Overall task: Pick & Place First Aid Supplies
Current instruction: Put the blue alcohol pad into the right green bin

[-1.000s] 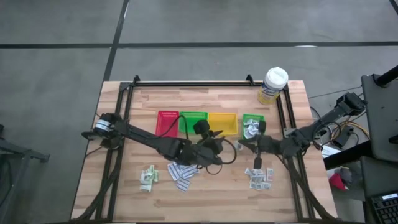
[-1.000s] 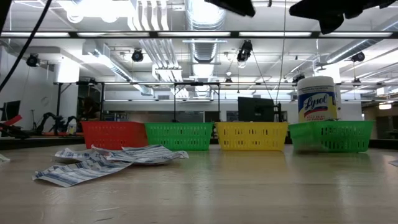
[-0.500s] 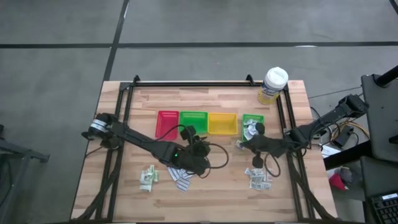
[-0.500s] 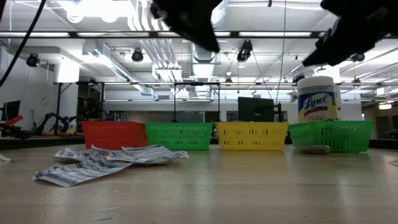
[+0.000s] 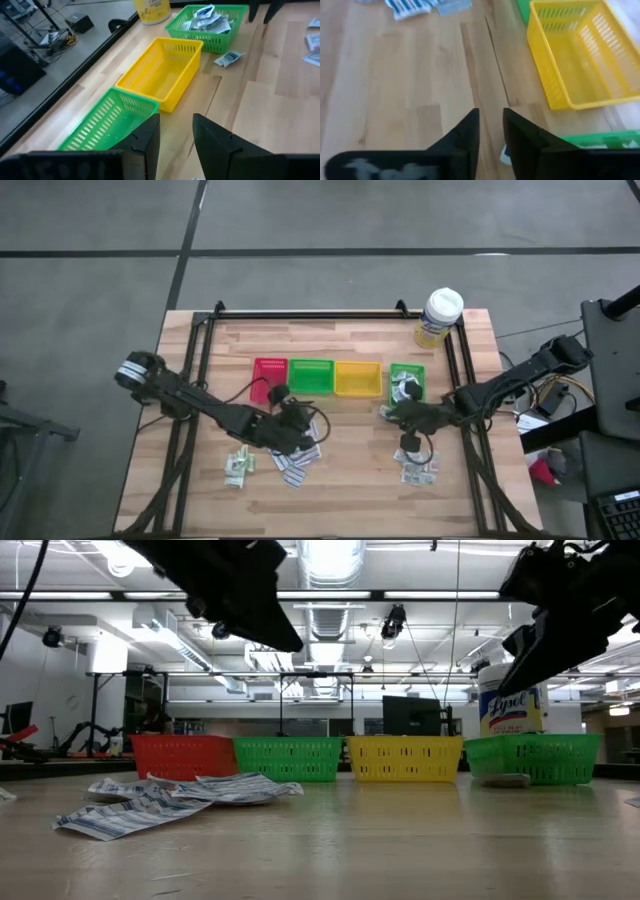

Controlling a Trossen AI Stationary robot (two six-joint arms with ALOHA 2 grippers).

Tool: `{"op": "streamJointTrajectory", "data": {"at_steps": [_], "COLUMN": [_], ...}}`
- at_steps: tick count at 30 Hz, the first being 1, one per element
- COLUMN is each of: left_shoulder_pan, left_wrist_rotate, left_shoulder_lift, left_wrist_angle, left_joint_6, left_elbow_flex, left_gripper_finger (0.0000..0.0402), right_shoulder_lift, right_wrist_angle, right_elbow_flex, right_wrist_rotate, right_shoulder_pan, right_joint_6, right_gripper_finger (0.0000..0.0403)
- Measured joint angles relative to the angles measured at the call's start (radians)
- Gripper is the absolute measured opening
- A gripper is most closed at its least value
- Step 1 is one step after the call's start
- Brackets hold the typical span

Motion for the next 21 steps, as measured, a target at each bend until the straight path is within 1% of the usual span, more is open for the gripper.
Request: {"op": "streamJointTrajectory", "data": {"at_steps": [5, 9, 14, 19, 21], "left_shoulder_pan": [-0.004, -0.010, -0.019, -0.026, -0.029], "left_wrist_rotate": [0.012, 0.015, 0.015, 0.020, 0.021], "left_shoulder_lift": [-0.069, -0.116, -0.174, -0.220, -0.234], "left_wrist_angle": [0.069, 0.124, 0.227, 0.328, 0.336], "left_joint_6": [0.000, 0.001, 0.001, 0.004, 0.003], "left_elbow_flex": [-0.102, -0.179, -0.287, -0.375, -0.402], "left_gripper_finger": [0.0121, 0.0121, 0.0121, 0.0121, 0.0121], "right_shoulder_lift": [0.144, 0.268, 0.391, 0.454, 0.471], "right_wrist_angle": [-0.119, -0.197, -0.258, -0.291, -0.308], "right_elbow_flex": [0.097, 0.174, 0.244, 0.272, 0.279], "right_wrist_rotate": [-0.007, -0.007, -0.015, -0.054, -0.065], "right_shoulder_pan": [-0.012, -0.026, -0.041, -0.065, -0.073], "right_joint_6": [0.024, 0.025, 0.025, 0.063, 0.070], "right_gripper_finger": [0.0124, 0.0142, 0.0148, 0.0142, 0.0141]}}
